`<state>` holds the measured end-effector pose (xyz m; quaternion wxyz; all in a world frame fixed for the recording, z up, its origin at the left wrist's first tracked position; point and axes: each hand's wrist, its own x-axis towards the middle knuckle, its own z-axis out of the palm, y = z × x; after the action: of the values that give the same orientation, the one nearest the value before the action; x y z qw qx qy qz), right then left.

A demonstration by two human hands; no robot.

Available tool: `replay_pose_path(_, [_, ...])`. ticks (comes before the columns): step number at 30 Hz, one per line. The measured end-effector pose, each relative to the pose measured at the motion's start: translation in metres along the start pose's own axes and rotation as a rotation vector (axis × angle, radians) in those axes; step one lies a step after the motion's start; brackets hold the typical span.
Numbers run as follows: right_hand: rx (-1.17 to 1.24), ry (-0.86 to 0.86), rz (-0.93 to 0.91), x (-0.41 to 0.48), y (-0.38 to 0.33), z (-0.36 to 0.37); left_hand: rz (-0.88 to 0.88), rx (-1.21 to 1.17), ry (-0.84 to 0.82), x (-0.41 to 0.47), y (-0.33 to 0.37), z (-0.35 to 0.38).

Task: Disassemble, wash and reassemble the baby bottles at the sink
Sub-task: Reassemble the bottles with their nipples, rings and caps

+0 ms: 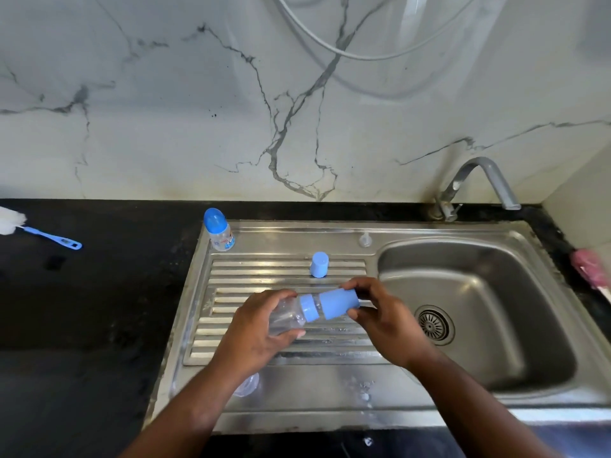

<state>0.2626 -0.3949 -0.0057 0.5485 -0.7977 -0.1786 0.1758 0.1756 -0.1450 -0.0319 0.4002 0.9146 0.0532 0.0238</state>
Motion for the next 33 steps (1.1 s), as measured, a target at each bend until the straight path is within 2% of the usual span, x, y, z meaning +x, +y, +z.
replay_pose_path(9, [-0.03, -0.077, -0.086, -0.023, -0.014, 0.002, 0.085, -0.039, 0.018, -0.024, 0.016, 0.001])
replay_pose_path(20, [-0.211, -0.026, -0.097, -0.034, -0.022, 0.004, 0.117, -0.016, 0.07, -0.037, 0.031, 0.001])
replay_pose_path(23, [-0.124, -0.021, 0.001, -0.039, -0.025, 0.007, 0.132, 0.011, 0.044, -0.036, 0.035, -0.003])
replay_pose_path(27, [-0.043, -0.04, 0.043, -0.036, -0.034, 0.001, 0.11, -0.019, 0.016, -0.039, 0.036, -0.004])
replay_pose_path(33, [-0.037, -0.139, -0.1, -0.03, -0.035, -0.001, 0.068, -0.129, 0.046, -0.042, 0.034, -0.005])
